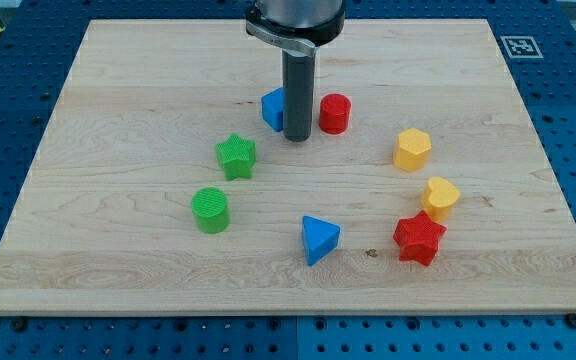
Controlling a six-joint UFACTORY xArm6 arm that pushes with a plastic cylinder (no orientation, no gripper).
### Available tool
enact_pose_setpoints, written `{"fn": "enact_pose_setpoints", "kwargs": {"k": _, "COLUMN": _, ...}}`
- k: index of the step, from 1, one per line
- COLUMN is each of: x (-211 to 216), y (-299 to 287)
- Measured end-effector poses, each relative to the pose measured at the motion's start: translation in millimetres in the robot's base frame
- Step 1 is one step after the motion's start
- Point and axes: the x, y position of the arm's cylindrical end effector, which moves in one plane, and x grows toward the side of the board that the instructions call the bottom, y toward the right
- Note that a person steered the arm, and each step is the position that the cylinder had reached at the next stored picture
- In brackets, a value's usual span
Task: Slide the blue triangle to the bottom center
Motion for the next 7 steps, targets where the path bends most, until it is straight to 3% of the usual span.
{"fn": "enact_pose_setpoints", "kwargs": {"k": 3, "x": 8.4, "y": 16.6}}
{"fn": "enact_pose_setpoints", "kwargs": {"k": 4, "x": 61.9, "y": 26.6}}
{"fn": "enact_pose_setpoints", "kwargs": {"k": 7, "x": 86.3, "y": 29.1}}
